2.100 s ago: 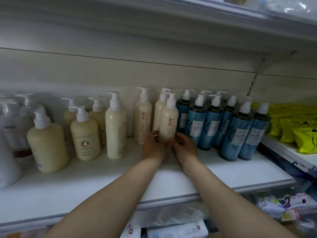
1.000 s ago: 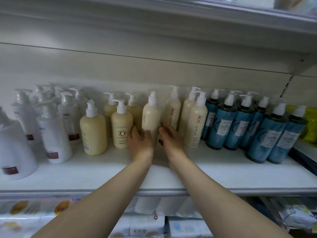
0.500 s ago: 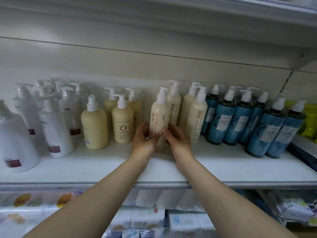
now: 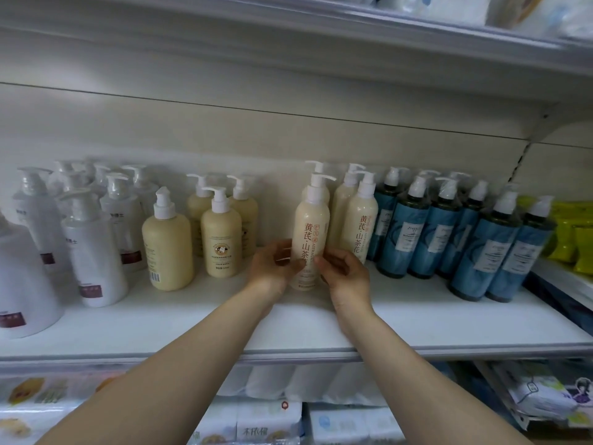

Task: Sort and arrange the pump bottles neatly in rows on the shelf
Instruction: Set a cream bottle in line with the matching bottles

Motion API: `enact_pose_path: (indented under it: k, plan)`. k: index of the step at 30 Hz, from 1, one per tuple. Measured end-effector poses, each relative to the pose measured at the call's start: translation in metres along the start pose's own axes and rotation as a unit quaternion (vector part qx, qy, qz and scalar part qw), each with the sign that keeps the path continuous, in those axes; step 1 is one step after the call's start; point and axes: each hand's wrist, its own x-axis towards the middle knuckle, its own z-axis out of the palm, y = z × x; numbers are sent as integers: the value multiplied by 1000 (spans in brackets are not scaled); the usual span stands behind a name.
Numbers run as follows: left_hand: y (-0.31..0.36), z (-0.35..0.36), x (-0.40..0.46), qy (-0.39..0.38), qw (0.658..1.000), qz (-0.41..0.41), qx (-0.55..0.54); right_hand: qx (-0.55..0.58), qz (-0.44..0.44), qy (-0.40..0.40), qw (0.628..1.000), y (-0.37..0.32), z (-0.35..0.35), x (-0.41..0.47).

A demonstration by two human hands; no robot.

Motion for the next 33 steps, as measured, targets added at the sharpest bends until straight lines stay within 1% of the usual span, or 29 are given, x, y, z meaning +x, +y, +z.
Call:
enact_pose_path:
  k: [7,11,15,22,33]
  plan:
    - [-1,20,20,1,1000,2,21,-70,-19,61,996,3,-1,13]
    - [-3,27,26,7,999,12,30,-101,-15,84,991,6,0,17]
    - [-7,32,27,15,999,15,27,-108,-2,98,989,9,2,18]
    - [-7,37,30,32,998,23,49,-181,8,120,976,8,4,21]
    - [-9,44,37,28,998,29,43,-242,18,139,960,5,7,25]
